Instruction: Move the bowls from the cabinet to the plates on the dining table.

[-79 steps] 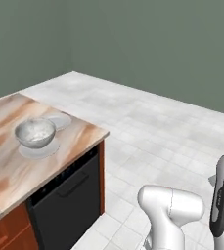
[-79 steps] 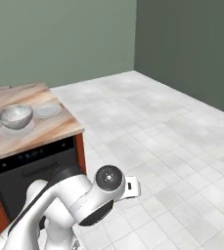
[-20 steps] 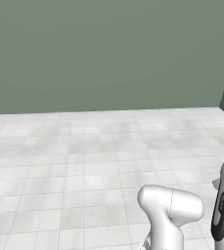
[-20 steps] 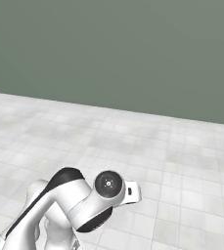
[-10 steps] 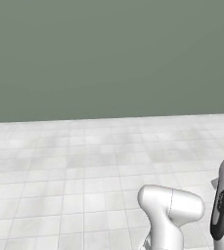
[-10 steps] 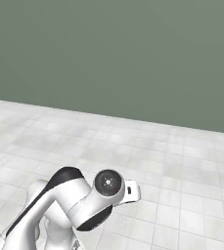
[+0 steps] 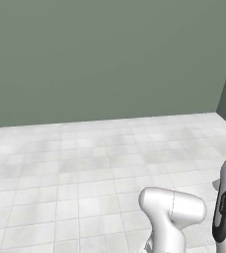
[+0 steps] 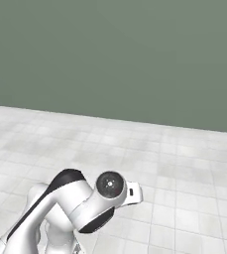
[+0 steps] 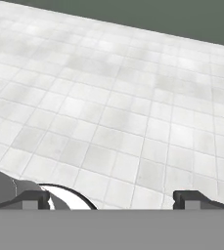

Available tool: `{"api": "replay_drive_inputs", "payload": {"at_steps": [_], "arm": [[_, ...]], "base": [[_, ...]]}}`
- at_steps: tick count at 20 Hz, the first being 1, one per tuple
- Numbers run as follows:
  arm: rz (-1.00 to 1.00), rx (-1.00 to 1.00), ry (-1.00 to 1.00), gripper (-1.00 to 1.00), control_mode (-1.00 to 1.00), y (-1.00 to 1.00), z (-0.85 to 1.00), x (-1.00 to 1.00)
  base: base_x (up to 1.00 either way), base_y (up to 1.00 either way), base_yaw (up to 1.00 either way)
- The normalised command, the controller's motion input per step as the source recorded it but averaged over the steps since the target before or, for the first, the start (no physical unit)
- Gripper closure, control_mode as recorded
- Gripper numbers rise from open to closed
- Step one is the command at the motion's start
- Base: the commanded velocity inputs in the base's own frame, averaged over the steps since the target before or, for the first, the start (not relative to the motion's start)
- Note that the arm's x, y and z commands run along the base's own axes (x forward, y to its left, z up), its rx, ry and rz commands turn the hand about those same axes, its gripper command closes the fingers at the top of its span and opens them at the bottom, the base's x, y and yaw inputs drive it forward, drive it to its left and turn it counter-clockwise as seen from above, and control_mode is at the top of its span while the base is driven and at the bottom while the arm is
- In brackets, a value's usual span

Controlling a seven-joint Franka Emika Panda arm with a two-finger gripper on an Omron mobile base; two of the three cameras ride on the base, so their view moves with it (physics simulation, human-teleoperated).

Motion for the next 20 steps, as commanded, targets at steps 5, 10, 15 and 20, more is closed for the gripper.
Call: {"api": "replay_drive_inputs", "payload": {"at_steps": [5, 10, 15, 20], "arm": [[0.0, 0.0, 0.0, -1.0, 1.0, 0.0, 0.0, 0.0], [0.0, 0.0, 0.0, -1.0, 1.0, 0.0, 0.0, 0.0], [0.0, 0.0, 0.0, -1.0, 1.0, 0.0, 0.0, 0.0], [0.0, 0.0, 0.0, -1.0, 1.0, 0.0, 0.0, 0.0]], "base": [[0.15, -0.08, -0.43], [0.15, -0.01, -0.44], [0.17, 0.0, -0.43], [0.16, -0.02, -0.41]]}}
